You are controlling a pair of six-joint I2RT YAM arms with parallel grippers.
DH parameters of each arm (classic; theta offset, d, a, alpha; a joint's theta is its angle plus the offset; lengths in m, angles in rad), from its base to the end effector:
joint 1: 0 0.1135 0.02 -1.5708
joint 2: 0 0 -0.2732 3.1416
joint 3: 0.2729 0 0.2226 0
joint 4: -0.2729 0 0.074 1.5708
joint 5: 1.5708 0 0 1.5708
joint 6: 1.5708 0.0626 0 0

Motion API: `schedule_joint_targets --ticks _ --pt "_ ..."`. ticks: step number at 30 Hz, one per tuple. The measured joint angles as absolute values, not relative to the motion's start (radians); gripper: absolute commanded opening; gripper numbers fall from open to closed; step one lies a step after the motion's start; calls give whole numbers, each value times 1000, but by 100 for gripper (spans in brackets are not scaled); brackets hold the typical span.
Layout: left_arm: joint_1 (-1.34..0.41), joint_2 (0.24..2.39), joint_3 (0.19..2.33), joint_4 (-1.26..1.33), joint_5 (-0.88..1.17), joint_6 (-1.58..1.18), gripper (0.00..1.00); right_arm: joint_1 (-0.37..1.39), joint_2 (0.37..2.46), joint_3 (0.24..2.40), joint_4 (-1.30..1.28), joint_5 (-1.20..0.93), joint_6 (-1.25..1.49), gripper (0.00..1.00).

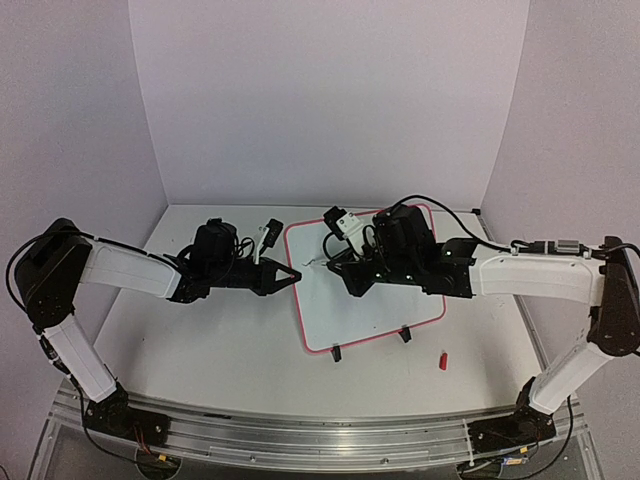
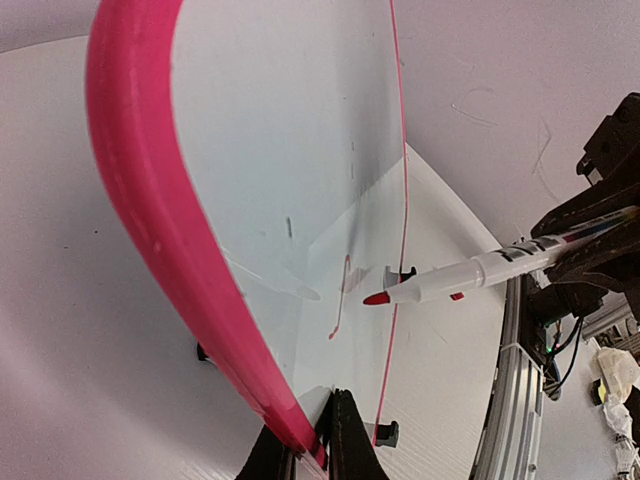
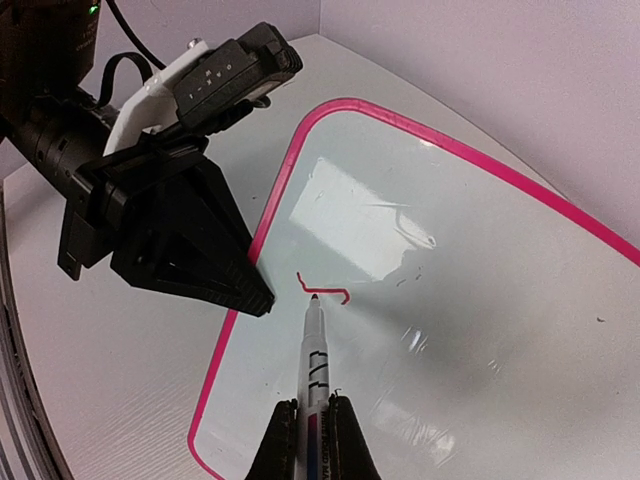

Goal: Write a sentence on the whiteboard

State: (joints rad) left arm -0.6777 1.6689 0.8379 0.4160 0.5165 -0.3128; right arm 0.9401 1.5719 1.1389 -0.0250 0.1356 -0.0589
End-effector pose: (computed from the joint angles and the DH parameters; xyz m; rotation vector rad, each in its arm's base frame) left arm 0.2557 -0.2455 0.2157 0.7314 1.9849 -1.1306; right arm 0.2203 0.2874 0.2911 -0.9050 1.8391 0.4174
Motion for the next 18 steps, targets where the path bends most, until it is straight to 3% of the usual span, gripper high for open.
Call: schedule_joint_targets --ticks 18 --pt "-677 1670 838 416 519 -311 0 940 1575 1151 -5 136 -57 0"
